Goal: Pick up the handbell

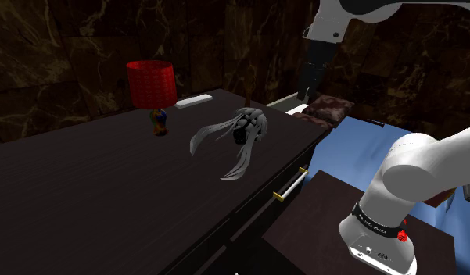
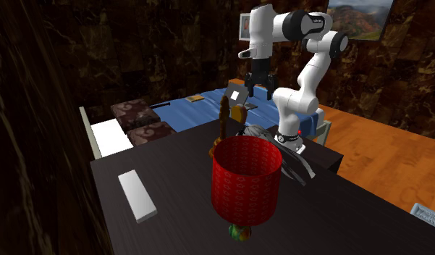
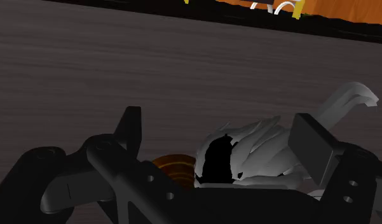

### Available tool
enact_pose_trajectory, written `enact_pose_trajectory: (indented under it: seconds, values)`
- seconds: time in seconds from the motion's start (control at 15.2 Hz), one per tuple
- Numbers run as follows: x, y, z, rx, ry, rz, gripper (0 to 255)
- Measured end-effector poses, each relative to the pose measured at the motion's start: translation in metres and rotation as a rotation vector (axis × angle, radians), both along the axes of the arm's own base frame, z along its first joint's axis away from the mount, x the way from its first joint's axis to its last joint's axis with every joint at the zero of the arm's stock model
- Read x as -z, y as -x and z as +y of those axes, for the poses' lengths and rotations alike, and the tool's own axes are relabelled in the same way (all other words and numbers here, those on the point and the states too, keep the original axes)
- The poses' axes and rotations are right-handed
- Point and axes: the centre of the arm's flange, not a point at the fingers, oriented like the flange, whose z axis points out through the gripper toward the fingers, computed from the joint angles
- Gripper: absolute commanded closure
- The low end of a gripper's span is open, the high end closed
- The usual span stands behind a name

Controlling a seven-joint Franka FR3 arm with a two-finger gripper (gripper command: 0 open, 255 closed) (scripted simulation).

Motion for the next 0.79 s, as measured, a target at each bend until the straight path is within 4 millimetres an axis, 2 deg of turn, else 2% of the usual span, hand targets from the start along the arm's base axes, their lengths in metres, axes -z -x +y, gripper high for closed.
enact_pose_trajectory:
  seconds: [0.07, 0.2, 0.66, 0.79]
  values:
    - [0.000, 0.000, 0.000, 0.000, 0.000, 0.000, 0]
    - [-0.006, -0.014, 0.003, 0.019, 0.003, -0.001, 0]
    - [-0.030, -0.095, 0.016, 0.124, 0.022, -0.001, 0]
    - [-0.043, -0.119, 0.020, 0.155, 0.026, -0.001, 0]
